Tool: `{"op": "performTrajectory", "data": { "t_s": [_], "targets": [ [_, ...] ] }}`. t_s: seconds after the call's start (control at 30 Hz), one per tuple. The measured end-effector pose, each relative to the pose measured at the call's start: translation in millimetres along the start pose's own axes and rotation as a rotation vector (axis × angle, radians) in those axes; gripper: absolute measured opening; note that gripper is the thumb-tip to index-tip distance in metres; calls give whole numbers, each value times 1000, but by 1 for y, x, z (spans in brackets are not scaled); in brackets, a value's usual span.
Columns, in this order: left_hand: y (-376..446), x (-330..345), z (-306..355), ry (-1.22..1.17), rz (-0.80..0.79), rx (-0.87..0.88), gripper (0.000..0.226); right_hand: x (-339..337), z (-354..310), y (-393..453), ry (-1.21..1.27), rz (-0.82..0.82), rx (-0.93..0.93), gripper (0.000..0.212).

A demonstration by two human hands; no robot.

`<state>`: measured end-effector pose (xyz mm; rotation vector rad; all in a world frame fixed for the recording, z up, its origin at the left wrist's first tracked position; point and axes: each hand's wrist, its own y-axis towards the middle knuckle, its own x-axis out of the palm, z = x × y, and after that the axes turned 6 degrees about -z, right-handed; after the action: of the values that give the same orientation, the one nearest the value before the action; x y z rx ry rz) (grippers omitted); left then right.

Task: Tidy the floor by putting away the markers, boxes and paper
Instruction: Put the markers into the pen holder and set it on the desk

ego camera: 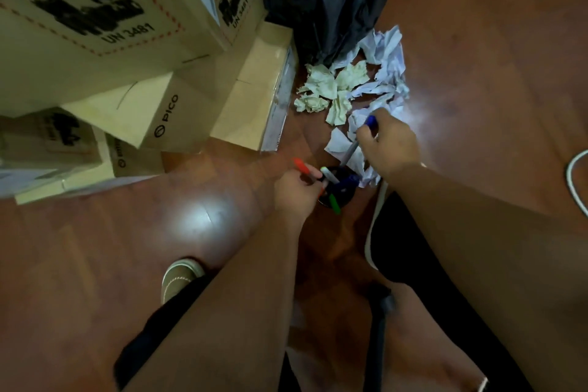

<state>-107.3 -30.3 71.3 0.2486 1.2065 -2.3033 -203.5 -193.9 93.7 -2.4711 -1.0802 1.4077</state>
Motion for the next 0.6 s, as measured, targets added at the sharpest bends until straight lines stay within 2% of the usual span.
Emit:
{"op": "performTrajectory", "data": {
  "t_s": [0.1, 0.2, 0.3, 0.37, 0.43, 0.53, 0.6],
  "targets": [
    [0, 7, 2, 35, -28, 33, 34, 3, 11, -24, -116, -80, -46, 17],
    [2, 18, -1, 45, -47, 20, 46, 17, 24, -38, -207, -262, -76, 26],
    [0, 25, -5, -26, -71, 13, 58, 29, 38, -45, -170, -441, -46, 56],
    [2, 24, -8, -81, -6, -17, 60, 35, 46, -47, -40, -456, 40, 64],
    [6, 24, -11, -169, 9, -130, 55, 39, 52, -45, 176, -426, 178, 54],
    [12, 27, -12, -374, -128, -398, 43, 48, 52, -39, 565, -473, 464, 51],
    [12, 27, -10, -403, -230, -435, 52, 58, 46, -40, 787, -533, 601, 55]
  ]
}}
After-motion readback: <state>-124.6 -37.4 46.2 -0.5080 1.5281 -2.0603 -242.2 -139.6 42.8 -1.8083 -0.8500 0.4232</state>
